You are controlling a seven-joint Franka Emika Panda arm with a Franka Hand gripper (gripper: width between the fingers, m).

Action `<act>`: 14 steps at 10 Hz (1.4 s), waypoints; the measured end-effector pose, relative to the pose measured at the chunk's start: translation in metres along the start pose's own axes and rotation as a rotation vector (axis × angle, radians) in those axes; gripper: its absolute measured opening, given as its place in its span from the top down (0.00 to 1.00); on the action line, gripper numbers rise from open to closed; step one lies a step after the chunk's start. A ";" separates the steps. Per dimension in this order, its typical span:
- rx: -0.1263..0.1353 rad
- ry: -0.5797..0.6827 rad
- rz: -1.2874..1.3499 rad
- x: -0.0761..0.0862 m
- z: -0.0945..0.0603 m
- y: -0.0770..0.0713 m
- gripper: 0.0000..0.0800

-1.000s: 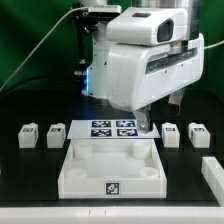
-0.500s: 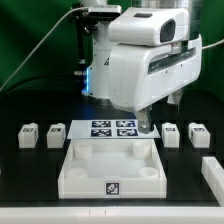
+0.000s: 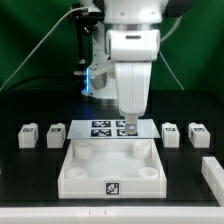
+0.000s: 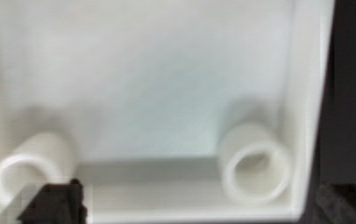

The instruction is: Assemble one leg

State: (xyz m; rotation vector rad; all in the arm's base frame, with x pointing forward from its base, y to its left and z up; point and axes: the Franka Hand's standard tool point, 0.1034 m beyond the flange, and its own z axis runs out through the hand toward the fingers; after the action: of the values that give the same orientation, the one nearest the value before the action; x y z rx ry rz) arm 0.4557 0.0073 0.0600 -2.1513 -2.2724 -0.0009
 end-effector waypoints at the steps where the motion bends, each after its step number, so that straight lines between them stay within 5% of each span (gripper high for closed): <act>1: 0.005 0.006 -0.020 -0.005 0.012 -0.008 0.19; 4: 0.009 0.023 0.010 -0.010 0.046 -0.024 0.19; 7: 0.011 0.027 0.027 -0.015 0.054 -0.030 0.19; 8: 0.011 0.027 0.028 -0.015 0.055 -0.030 0.34; 9: 0.012 0.027 0.028 -0.016 0.055 -0.031 0.34; 11: 0.013 0.027 0.029 -0.016 0.055 -0.031 0.69; 12: 0.013 0.027 0.029 -0.016 0.055 -0.031 0.69; 13: 0.012 0.027 0.031 -0.017 0.055 -0.031 0.91; 14: 0.010 0.027 0.031 -0.017 0.055 -0.030 0.94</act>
Offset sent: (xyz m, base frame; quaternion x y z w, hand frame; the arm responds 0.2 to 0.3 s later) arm -0.0153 -0.0050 -0.0350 -0.0117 0.0149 0.0158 0.9997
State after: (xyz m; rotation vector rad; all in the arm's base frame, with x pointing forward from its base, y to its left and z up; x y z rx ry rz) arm 0.4261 -0.0105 0.0053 -2.1682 -2.2197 -0.0174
